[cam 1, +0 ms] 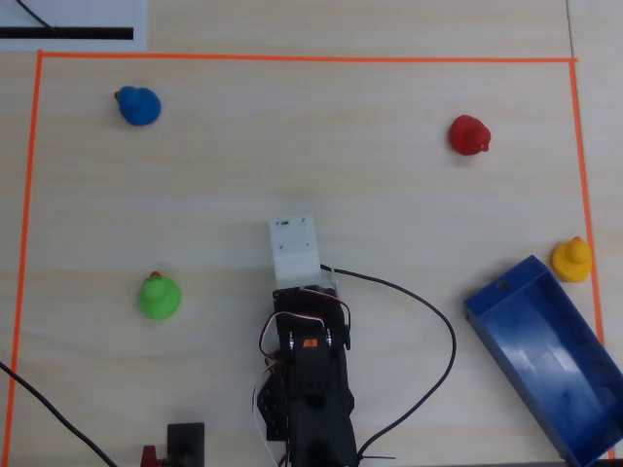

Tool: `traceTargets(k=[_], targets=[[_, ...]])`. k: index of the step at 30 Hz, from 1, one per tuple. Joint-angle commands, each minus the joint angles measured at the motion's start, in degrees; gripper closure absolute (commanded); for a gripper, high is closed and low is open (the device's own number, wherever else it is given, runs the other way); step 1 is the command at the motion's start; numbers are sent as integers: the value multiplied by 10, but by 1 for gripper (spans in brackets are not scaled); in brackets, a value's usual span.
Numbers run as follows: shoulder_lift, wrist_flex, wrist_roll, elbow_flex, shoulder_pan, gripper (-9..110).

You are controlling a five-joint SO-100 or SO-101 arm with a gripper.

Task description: Grasp red duck and put it into box.

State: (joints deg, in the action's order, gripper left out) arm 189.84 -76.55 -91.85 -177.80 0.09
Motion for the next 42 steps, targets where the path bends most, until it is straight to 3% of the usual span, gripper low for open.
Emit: traceTargets(k=[1,42], targets=[[-1,-7,0,-4,-4,100],[-1,-7,1,-4,-4,97]])
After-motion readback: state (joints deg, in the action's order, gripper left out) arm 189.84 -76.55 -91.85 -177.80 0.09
